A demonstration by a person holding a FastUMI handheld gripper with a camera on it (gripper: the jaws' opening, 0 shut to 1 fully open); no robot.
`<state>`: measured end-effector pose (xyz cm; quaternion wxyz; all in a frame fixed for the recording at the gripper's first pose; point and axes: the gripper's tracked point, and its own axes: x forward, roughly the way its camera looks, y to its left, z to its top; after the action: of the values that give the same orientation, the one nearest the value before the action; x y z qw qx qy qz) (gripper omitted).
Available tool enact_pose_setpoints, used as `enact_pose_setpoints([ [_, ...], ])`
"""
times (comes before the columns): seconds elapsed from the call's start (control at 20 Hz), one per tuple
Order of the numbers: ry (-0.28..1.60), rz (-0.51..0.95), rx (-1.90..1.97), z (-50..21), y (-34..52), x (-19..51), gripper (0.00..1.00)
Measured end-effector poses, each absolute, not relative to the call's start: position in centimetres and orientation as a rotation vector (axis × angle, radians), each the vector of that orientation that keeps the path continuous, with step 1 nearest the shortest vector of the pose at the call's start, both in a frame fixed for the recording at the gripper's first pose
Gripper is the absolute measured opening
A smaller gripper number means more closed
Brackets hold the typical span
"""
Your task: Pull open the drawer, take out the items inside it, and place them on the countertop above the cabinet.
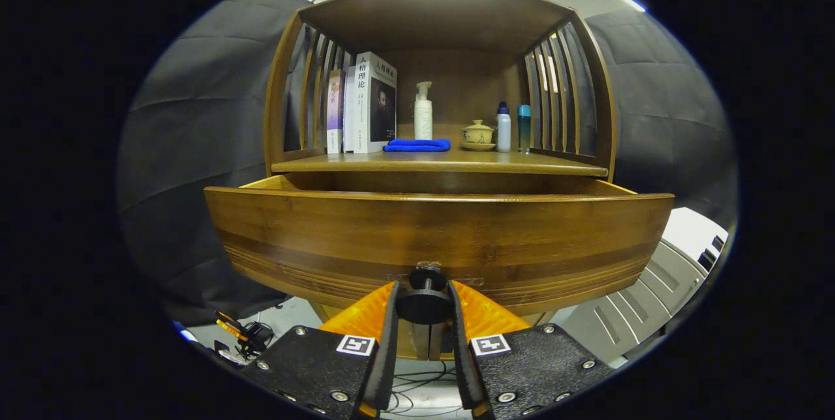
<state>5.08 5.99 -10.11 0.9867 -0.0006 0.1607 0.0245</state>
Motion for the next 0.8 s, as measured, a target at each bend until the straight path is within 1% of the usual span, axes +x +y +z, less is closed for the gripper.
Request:
enact_pose_setpoints([
  [0.8,0.407,0.051,0.023,-10.4,7.2,-1.5,0.40],
])
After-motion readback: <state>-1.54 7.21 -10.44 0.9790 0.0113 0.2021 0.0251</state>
